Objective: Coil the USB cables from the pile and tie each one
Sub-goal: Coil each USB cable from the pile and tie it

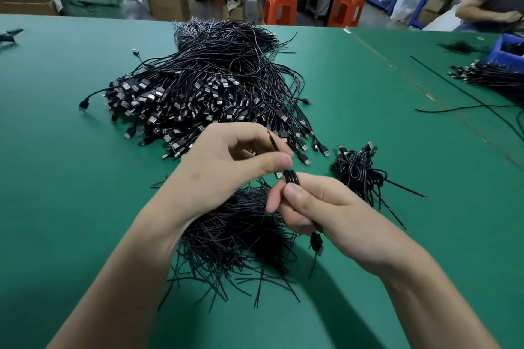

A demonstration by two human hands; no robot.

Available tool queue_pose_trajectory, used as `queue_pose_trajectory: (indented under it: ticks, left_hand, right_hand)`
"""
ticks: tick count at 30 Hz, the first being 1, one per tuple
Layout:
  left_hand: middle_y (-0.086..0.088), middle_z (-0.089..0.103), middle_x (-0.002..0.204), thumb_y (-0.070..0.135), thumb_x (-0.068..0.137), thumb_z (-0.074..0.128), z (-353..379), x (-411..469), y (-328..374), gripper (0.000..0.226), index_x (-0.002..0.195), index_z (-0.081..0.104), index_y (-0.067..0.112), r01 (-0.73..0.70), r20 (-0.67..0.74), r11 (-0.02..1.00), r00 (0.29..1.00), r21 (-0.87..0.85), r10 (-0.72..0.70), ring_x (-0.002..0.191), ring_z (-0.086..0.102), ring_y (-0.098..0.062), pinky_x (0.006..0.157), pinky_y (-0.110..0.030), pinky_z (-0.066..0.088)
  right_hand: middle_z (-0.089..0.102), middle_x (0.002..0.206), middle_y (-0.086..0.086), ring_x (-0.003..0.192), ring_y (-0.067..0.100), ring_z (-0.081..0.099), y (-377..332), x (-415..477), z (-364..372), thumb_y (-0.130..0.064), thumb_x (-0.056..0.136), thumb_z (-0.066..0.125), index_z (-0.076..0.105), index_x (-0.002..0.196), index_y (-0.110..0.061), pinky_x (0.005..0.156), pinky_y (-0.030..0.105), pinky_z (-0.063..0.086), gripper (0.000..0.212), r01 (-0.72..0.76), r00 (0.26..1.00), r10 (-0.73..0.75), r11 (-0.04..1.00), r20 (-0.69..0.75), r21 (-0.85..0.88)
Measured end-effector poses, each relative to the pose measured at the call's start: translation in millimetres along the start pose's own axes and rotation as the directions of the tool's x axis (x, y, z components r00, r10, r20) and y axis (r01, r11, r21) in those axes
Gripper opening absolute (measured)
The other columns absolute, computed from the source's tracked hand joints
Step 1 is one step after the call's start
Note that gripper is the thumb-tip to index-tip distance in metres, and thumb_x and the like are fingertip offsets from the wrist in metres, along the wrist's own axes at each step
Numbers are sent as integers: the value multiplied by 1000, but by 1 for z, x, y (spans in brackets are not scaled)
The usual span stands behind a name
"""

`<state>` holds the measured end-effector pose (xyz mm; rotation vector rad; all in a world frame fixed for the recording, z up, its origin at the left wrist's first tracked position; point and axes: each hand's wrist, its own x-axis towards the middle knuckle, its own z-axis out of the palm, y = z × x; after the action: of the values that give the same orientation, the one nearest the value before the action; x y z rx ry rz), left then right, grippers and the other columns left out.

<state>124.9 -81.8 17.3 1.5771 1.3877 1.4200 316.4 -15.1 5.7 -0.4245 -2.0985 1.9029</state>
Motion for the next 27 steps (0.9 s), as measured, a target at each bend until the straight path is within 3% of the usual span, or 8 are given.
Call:
queue_pose_trajectory:
  ticks: [2, 4, 10, 13, 17, 21, 24, 27]
  left_hand:
    - [5, 78, 87, 21, 90, 76, 2, -2, -1, 21, 111, 78, 22, -7, 132, 1000, 991, 8, 6, 88, 72, -3, 84, -21, 54]
    - [4, 78, 82, 22, 91, 73, 3, -2, -3, 18, 108, 79, 24, 19, 174, 1000, 984, 10, -21, 88, 73, -2, 85, -21, 54]
    - [2, 79, 86, 41, 81, 85, 3, 2, -14, 15, 76, 80, 28, 70, 94, 997, 993, 32, -73, 81, 74, -18, 75, -27, 58]
    - [5, 67, 64, 45, 78, 81, 8, 4, -23, 22, 69, 76, 25, 85, 14, 996, 996, 22, -86, 58, 54, -3, 58, -12, 41]
    - [-25, 61, 74, 41, 80, 77, 12, 5, -29, 24, 74, 75, 18, 127, -13, 991, 992, -34, -128, 62, 49, -15, 58, -25, 41]
    - [0, 73, 80, 32, 85, 76, 10, 4, -31, 4, 85, 80, 30, 110, 33, 985, 994, -131, -107, 69, 62, -6, 64, -20, 52]
    - [0, 77, 89, 27, 83, 79, 14, 5, -31, 6, 84, 80, 33, 39, -47, 981, 998, -192, -49, 82, 69, -7, 78, -20, 56]
    - [2, 78, 90, 16, 85, 78, 20, 5, -29, 16, 82, 80, 32, -17, -115, 980, 993, -199, -6, 85, 69, -6, 79, -20, 55]
  right_hand:
    - [42, 63, -7, 60, 12, 34, -1, 0, -2, -25, 107, 37, 67, 99, -14, 60, 20, 33, 32, 12, 1000, -12, 1000, 2, 7]
    - [53, 62, -5, 59, 13, 42, 0, 0, -5, -23, 108, 38, 67, 99, -14, 64, 18, 38, 32, 21, 1000, -21, 1000, 17, -19]
    - [75, 83, 17, 65, 22, 69, 2, 3, 2, -27, 107, 41, 60, 98, -4, 63, 28, 54, 30, -79, 996, 70, 979, 54, 186]
    - [75, 85, 22, 68, 26, 71, 4, 5, 2, -26, 107, 42, 45, 102, -6, 61, 28, 55, 21, -87, 992, 106, 967, -70, 239]
    - [72, 76, 17, 58, 20, 66, 3, 9, 2, -25, 103, 47, 44, 98, -7, 55, 26, 52, 18, -58, 976, 117, 953, -186, 297]
    - [72, 76, 13, 58, 16, 65, 2, 11, 2, -25, 97, 56, 54, 94, -4, 55, 24, 52, 21, -17, 954, 115, 943, -277, 333]
    - [73, 77, 12, 60, 14, 66, 4, 13, 3, -25, 90, 62, 61, 92, -4, 58, 22, 54, 21, 27, 929, 109, 933, -353, 359]
    - [73, 77, 12, 62, 14, 66, 6, 14, 0, -31, 81, 72, 72, 84, -10, 60, 22, 55, 21, 55, 904, 111, 928, -412, 369]
